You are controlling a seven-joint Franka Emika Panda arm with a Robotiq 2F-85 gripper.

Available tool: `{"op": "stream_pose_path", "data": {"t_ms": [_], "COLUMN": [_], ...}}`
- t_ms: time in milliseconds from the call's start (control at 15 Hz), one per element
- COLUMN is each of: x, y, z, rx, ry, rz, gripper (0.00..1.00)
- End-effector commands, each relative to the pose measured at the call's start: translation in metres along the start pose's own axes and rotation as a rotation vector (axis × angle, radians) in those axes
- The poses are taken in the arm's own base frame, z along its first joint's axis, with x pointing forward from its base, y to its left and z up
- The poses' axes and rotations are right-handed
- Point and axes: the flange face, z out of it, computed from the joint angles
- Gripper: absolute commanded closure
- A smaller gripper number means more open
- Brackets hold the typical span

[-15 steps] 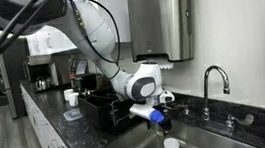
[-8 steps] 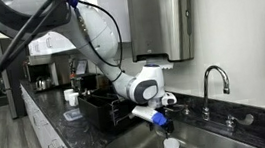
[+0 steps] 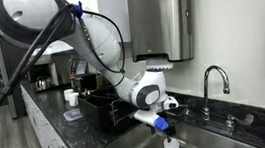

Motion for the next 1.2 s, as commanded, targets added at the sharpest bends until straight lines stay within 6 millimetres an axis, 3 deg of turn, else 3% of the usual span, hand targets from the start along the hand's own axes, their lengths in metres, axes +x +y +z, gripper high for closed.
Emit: {"op": "stream_pose_path", "data": {"t_ms": [0,800,867,933,1133], "x": [0.006,0.012,0.012,0.012,0.013], "y": [0.008,0.008,0.008,0.008,0.007], "z": [0.009,0.028,0.029,0.03,0.031], "rx": [0.019,0.02,0.021,0.02,0.02], "ry": [-0.007,-0.026,-0.028,-0.031,-0.039], "rz": [-0.002,-0.011,-0.012,-0.012,-0.012], "gripper": [0.0,0.02,0.26,0.26,0.47]}}
